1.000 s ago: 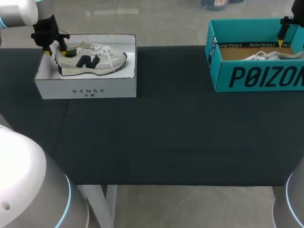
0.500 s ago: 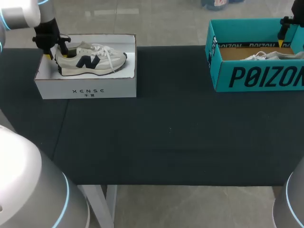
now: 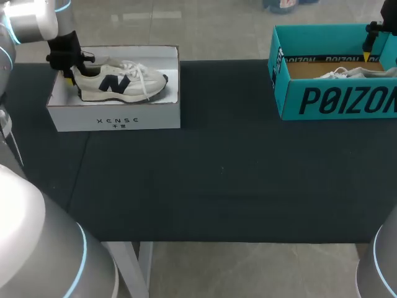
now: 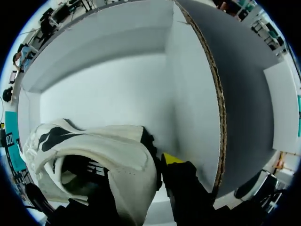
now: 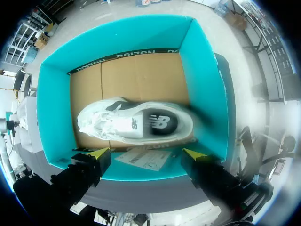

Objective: Take the shoe out of the shoebox, open the shoe tongue, remove and reinsert the insole, then place the shoe into the shoebox

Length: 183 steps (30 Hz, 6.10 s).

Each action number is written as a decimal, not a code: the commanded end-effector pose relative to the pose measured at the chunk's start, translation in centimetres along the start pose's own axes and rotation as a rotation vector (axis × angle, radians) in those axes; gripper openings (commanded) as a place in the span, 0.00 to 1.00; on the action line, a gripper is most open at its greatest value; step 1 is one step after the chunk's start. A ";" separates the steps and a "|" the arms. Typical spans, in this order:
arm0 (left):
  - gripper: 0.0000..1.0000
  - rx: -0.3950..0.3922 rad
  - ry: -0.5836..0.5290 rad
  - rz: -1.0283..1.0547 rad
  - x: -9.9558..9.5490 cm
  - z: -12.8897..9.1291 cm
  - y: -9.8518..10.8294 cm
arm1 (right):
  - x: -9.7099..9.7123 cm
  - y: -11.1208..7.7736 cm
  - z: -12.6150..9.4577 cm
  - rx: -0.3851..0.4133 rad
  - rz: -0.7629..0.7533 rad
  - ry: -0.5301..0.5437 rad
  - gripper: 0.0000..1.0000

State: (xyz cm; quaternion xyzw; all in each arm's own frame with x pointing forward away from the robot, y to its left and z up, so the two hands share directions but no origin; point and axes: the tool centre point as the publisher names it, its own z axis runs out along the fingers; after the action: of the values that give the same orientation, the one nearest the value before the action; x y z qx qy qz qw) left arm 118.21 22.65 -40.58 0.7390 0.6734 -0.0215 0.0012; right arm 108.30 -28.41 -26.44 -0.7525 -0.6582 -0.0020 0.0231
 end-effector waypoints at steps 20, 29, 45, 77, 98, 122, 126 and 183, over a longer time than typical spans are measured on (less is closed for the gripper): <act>0.00 -0.031 0.004 -0.021 0.0 -5.2 1.8 | 0.0 0.0 0.0 -0.001 0.001 0.000 1.00; 0.00 -0.112 -0.017 -0.061 -2.6 -15.6 0.3 | 0.0 0.0 0.0 -0.001 0.001 0.000 1.00; 0.00 -0.147 -0.021 -0.029 -4.1 -20.3 -1.8 | 0.0 0.0 0.0 -0.001 0.001 0.000 1.00; 0.00 -0.194 0.015 0.018 -20.3 -19.8 -16.5 | 0.0 0.0 0.0 -0.001 0.001 0.000 1.00; 0.00 -0.183 0.035 -0.039 -29.1 -13.0 -27.1 | 0.0 0.0 0.0 -0.001 0.001 0.000 1.00; 0.00 -0.110 0.142 -0.095 -34.4 -1.5 -32.7 | 0.0 0.0 0.0 -0.001 0.001 0.000 1.00; 0.00 -0.101 0.164 -0.108 -34.5 -0.5 -32.9 | 0.0 0.0 0.0 -0.001 0.001 0.000 1.00; 1.00 0.352 -0.391 -0.603 -35.7 -6.8 -27.8 | 0.0 0.0 0.0 -0.001 0.001 0.000 1.00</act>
State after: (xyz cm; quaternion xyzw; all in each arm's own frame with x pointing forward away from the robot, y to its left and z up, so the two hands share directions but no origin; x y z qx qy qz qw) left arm 85.62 -9.85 -31.82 0.6814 0.7071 -0.1817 0.0529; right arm 108.30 -28.42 -26.44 -0.7525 -0.6581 -0.0021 0.0230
